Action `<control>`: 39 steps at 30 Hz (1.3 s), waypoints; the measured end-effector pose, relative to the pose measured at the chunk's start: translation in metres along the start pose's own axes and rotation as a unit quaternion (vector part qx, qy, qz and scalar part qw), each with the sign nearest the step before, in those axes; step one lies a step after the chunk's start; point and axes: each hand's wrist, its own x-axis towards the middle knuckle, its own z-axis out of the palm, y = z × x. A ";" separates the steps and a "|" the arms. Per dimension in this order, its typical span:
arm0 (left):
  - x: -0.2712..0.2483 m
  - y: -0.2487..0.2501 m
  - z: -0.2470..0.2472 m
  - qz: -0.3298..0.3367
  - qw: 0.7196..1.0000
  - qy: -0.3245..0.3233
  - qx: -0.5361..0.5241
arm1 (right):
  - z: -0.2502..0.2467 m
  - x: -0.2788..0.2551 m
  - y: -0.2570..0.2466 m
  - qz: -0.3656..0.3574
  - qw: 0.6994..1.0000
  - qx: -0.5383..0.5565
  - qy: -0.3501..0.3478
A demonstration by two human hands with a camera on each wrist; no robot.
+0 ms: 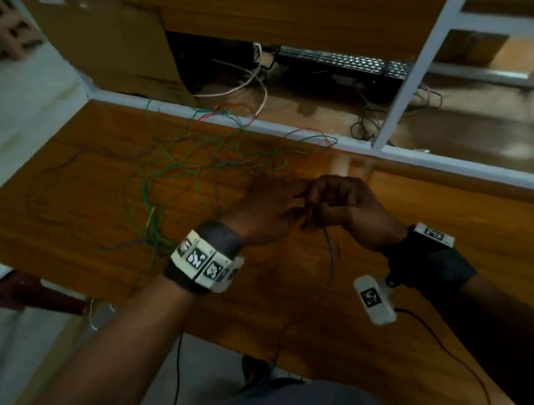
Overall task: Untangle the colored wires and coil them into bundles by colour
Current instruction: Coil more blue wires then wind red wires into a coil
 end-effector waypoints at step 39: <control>-0.006 0.022 0.045 -0.163 0.983 -0.085 -0.014 | -0.062 -0.145 0.035 0.048 0.885 -0.446 0.123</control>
